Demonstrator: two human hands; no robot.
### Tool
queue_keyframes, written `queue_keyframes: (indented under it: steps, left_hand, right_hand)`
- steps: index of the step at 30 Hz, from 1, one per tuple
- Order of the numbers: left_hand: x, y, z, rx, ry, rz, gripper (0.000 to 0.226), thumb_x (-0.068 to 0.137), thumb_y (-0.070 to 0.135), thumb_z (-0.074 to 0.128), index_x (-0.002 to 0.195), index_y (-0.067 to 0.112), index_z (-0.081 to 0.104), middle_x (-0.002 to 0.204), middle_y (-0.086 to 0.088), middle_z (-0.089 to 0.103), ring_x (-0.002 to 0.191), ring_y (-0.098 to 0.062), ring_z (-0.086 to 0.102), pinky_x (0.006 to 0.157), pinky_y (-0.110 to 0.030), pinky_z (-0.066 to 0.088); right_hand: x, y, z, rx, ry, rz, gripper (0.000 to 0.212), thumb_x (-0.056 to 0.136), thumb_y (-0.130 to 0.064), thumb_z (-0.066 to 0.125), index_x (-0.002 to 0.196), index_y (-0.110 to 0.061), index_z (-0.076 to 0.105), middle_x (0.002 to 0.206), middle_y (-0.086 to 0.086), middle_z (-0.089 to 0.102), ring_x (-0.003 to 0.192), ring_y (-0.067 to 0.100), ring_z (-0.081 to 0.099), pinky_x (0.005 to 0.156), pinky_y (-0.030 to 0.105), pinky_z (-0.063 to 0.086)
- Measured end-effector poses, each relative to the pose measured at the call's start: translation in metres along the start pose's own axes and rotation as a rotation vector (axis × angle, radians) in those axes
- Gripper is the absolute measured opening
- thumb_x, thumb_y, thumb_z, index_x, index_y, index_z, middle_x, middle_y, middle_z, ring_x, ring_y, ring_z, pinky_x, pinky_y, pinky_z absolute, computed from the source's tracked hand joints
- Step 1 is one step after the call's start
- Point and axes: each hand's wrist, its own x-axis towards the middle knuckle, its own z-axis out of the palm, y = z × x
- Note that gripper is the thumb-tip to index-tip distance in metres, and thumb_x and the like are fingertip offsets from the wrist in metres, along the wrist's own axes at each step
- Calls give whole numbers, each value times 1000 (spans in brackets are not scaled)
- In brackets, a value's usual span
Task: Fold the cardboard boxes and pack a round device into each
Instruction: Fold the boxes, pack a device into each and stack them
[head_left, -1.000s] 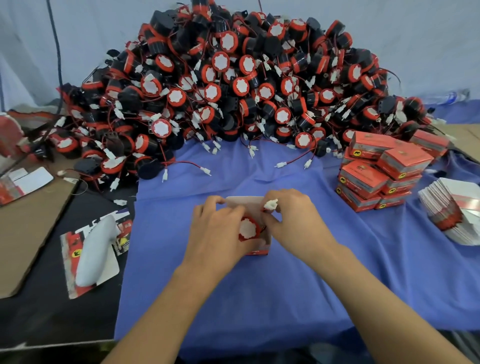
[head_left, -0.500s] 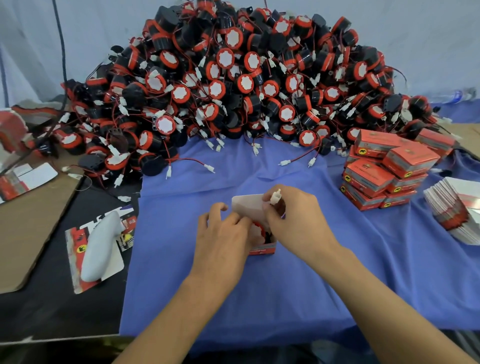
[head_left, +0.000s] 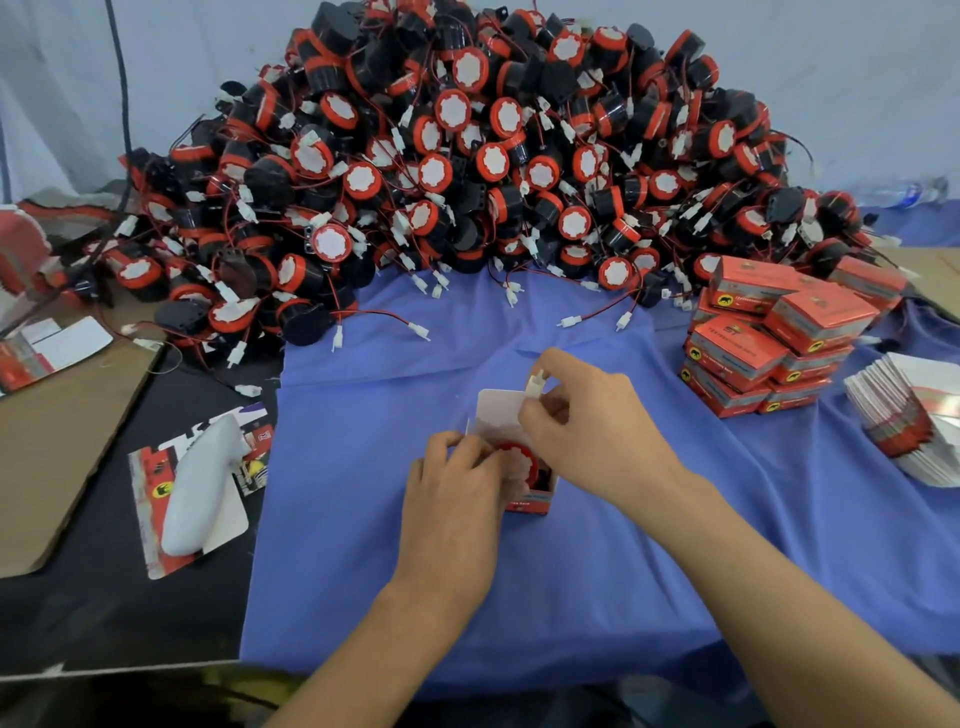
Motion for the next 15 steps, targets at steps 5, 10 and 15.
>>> queue_keyframes:
  steps: [5, 10, 15]
  left_hand:
    - [-1, 0, 2, 8, 24, 2, 16, 98, 26, 64, 111, 35, 68, 110, 18, 61, 113, -18, 45, 87, -35, 41]
    - [-3, 0, 3, 17, 71, 10, 10, 93, 22, 72, 101, 29, 71, 102, 15, 64, 108, -23, 52, 81, -40, 46]
    - [-5, 1, 5, 1, 120, 18, 11, 90, 22, 77, 95, 28, 71, 96, 13, 64, 102, -25, 55, 73, -39, 45]
  right_hand:
    - [-5, -3, 2, 97, 83, -13, 9, 88, -30, 63, 84, -27, 55, 68, -11, 70, 67, 15, 67, 61, 39, 56]
    - [-7, 1, 1, 99, 88, -24, 15, 84, -14, 63, 86, -25, 54, 64, -5, 68, 58, 16, 62, 55, 36, 51]
    - [-8, 12, -3, 22, 74, -23, 19, 85, -13, 63, 84, -28, 52, 64, -2, 67, 59, 17, 61, 54, 36, 51]
